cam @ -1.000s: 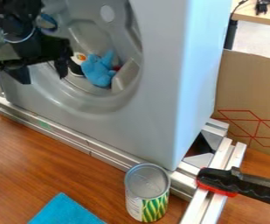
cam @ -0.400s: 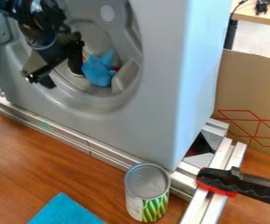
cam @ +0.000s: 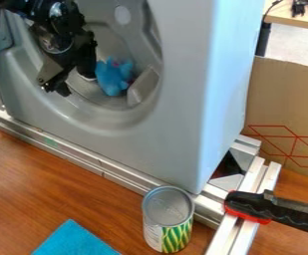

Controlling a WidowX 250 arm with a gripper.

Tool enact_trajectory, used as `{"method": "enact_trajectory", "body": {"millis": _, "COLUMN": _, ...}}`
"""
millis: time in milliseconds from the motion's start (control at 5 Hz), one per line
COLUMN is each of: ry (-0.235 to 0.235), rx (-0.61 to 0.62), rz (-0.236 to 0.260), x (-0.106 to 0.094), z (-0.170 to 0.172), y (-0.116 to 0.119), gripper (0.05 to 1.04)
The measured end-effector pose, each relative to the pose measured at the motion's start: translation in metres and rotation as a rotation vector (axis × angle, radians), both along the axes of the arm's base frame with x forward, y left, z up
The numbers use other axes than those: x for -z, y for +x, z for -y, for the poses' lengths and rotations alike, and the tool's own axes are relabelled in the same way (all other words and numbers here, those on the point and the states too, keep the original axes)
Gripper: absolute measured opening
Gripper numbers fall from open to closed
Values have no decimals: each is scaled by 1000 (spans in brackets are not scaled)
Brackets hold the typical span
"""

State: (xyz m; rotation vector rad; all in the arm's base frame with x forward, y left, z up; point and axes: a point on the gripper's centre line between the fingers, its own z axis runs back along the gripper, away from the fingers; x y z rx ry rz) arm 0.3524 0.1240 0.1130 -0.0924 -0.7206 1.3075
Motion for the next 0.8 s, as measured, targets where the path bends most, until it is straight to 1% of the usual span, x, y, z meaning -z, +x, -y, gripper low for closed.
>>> {"method": "enact_trajectory", "body": {"millis": 200, "ry": 10, "rx": -22, "rz": 25, "x": -3, "z": 9, "y": 5, "gripper": 1000}}
{"method": "enact_trajectory", "body": {"millis": 400, "ry": -5, "rx": -14, "rz": 28, "x": -5, "z": 11, "y": 7, "gripper": 1000}}
{"method": "enact_trajectory", "body": {"millis": 600, "ry": -17, "rx": 2, "rz": 44, "x": -11, "z": 13, "y": 13, "gripper": 1000}}
{"method": "enact_trajectory", "body": {"millis": 800, "ry": -24, "rx": -4, "rz": 45, "x": -11, "z": 7, "y": 23, "gripper": 1000}}
